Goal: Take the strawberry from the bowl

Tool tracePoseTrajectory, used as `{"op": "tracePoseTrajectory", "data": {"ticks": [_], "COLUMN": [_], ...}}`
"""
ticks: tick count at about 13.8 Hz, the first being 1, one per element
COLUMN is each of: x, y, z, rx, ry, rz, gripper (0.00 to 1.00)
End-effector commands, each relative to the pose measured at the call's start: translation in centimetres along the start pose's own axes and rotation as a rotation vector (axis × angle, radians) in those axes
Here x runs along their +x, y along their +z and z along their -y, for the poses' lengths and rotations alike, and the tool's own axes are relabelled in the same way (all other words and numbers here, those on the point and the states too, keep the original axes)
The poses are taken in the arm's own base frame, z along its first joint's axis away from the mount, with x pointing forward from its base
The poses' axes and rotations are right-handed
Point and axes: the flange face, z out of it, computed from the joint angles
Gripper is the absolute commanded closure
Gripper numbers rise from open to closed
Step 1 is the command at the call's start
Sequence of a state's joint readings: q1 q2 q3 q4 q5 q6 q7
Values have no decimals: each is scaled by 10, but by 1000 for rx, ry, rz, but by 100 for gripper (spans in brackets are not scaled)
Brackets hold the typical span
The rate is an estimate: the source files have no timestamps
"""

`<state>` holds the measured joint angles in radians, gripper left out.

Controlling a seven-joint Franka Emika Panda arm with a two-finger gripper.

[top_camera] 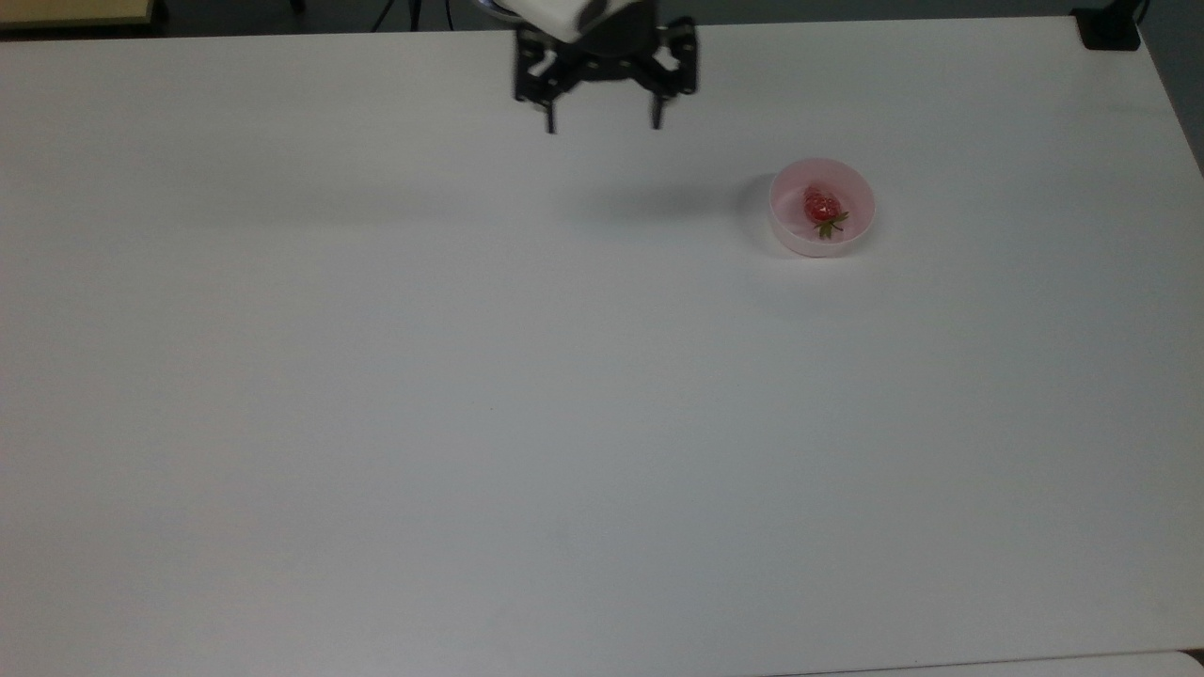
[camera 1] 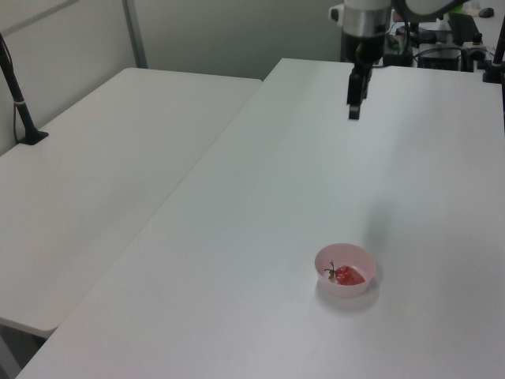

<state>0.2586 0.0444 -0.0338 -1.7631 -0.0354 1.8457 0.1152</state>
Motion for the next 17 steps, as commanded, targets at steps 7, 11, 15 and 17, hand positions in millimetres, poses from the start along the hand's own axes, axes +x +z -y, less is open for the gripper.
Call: {"op": "tracePoseTrajectory", "data": {"ticks": [7,11,15,17], "x": [15,-1,-12,-14], "y": [105,127,149,166], "z": [170,216,255,260], "rx": [72,55,51,34], "ry": [-162,-197,-266,-281], "rz": [-9,21,0,21], "gripper": [5,16,30,31]}}
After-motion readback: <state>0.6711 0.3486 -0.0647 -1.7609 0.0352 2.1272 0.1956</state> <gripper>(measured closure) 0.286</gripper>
